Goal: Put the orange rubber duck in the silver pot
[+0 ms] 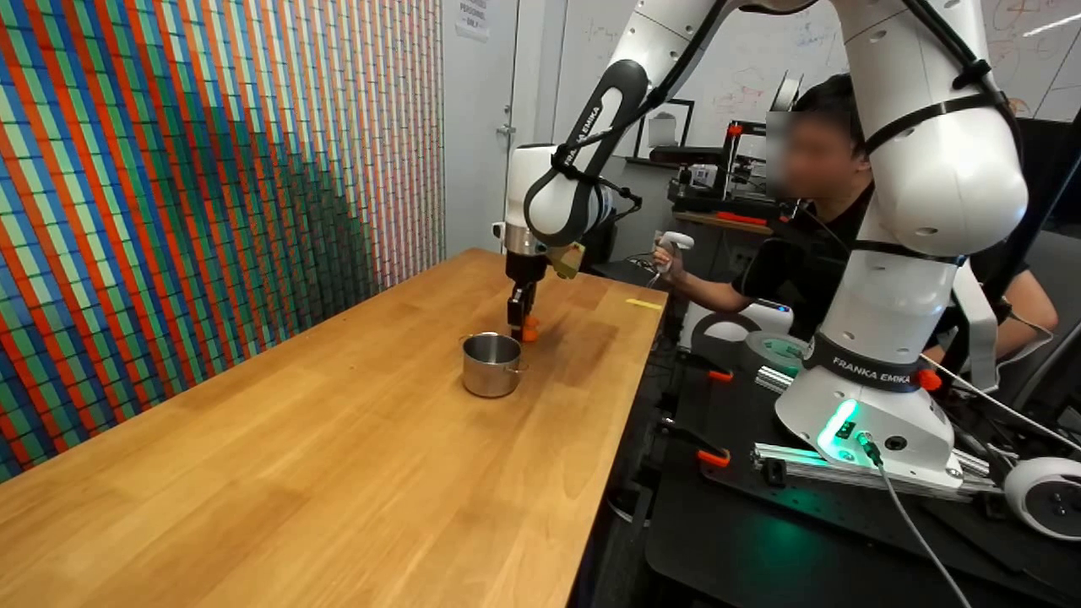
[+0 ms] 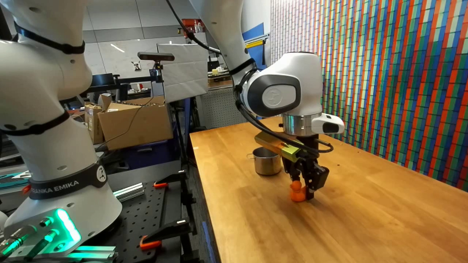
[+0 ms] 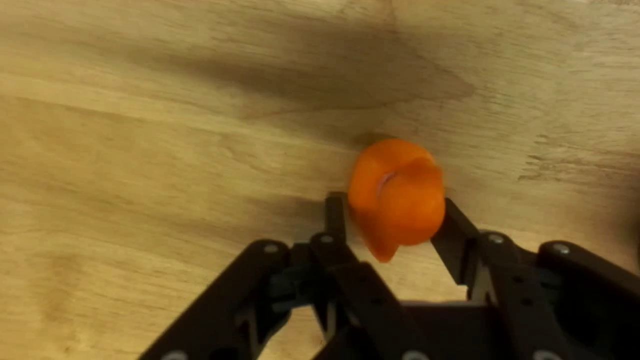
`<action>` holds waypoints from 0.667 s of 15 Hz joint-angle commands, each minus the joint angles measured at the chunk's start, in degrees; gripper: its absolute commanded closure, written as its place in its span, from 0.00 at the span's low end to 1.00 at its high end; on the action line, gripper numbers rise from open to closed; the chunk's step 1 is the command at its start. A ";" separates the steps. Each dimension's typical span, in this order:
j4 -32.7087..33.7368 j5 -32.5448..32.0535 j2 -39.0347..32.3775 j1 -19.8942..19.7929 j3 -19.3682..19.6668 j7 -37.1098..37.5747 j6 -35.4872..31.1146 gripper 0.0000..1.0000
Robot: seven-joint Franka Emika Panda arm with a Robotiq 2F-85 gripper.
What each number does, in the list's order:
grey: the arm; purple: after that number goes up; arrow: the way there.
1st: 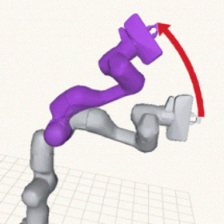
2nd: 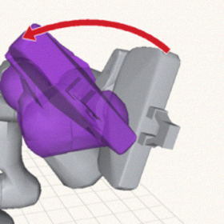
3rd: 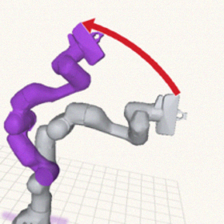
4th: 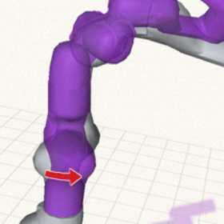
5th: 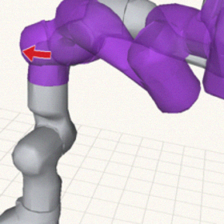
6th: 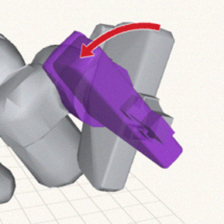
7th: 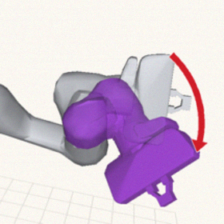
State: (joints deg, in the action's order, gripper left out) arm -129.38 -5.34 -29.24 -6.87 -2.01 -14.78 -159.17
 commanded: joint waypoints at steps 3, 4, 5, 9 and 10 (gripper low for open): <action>0.71 3.78 0.62 -2.84 -1.07 -0.55 2.93 0.84; 0.62 4.56 1.16 -2.85 -0.57 0.47 3.67 0.84; 0.65 5.26 1.90 -2.92 -0.48 0.95 4.38 0.84; 0.73 9.29 6.80 -2.15 -2.47 2.91 8.59 0.85; 0.60 10.98 8.26 -1.94 -3.64 3.03 9.72 0.84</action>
State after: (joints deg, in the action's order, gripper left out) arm -128.62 1.61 -26.15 -9.28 -3.16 -13.22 -154.18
